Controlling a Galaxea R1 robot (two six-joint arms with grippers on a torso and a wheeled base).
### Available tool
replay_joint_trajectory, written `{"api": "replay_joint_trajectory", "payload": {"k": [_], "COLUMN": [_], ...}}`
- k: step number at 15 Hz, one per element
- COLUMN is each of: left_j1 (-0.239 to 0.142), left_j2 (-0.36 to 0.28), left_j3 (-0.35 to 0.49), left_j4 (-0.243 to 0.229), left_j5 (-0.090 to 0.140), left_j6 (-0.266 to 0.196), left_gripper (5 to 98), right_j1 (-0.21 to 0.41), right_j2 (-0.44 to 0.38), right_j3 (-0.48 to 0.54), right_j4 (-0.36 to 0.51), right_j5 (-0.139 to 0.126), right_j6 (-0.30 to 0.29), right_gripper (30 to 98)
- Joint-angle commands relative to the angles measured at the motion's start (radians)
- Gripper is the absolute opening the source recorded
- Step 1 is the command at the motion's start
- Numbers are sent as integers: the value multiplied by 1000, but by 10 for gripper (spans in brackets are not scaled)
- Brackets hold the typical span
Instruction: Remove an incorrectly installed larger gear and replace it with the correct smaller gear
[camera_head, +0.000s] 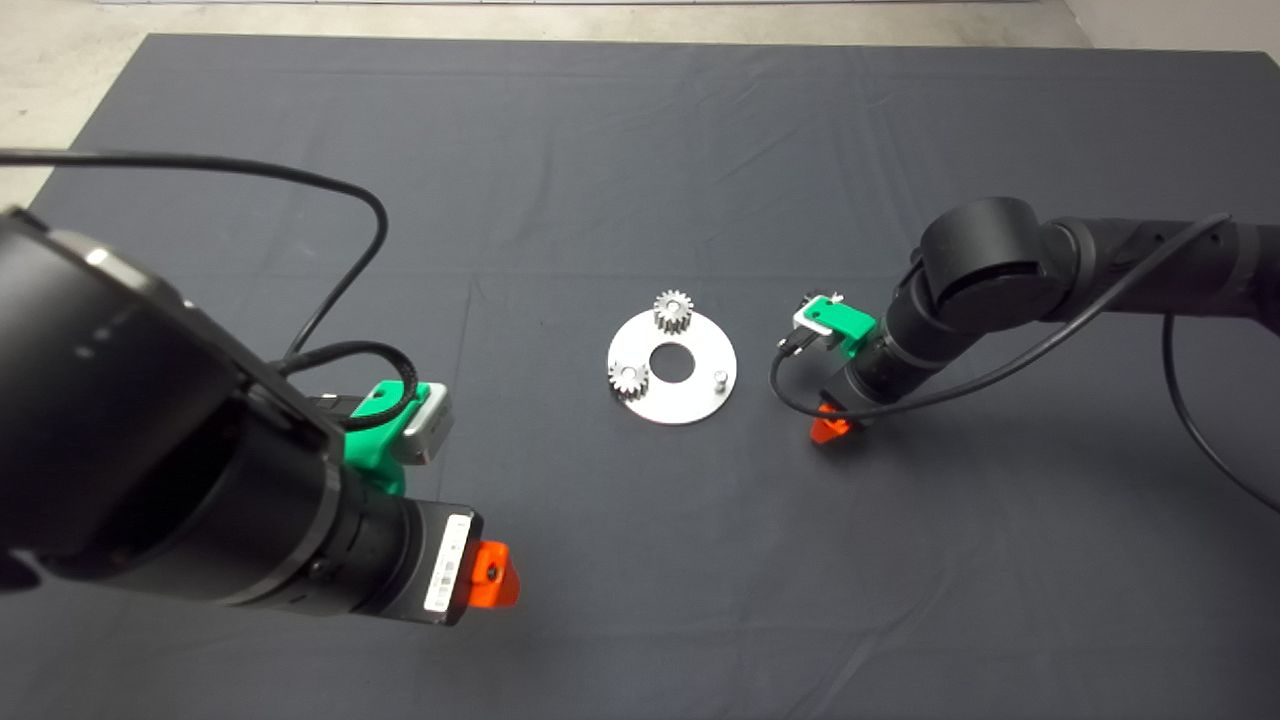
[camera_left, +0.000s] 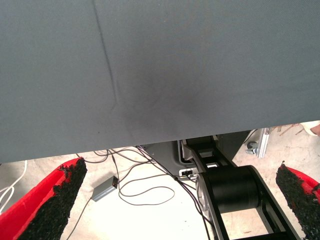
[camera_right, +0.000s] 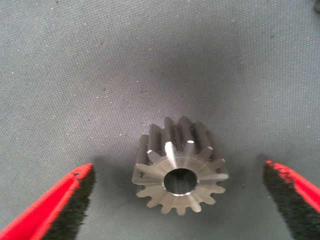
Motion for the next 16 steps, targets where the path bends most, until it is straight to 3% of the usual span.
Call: {"api": "replay_joint_trajectory", "payload": {"k": [1, 6, 9, 11, 16], "left_j1": [-17, -17, -17, -17, -17], "left_j2": [3, 3, 3, 3, 4], "left_j3": [14, 14, 14, 14, 14], "left_j4": [-13, -13, -13, -13, -13], "left_j5": [3, 3, 3, 3, 3], "left_j6": [1, 1, 1, -1, 1], "left_gripper": [976, 976, 976, 976, 976], "right_j1": [20, 20, 17, 15, 12], "right_j2": [1, -2, 1, 1, 2], "right_j3": [1, 0, 0, -2, 0], "right_j4": [-33, -35, -35, -35, -36], "right_j5": [-102, -103, -103, -103, -103], "right_j6": [-5, -5, -5, -5, -5], "right_gripper": [875, 804, 803, 751, 698]}}
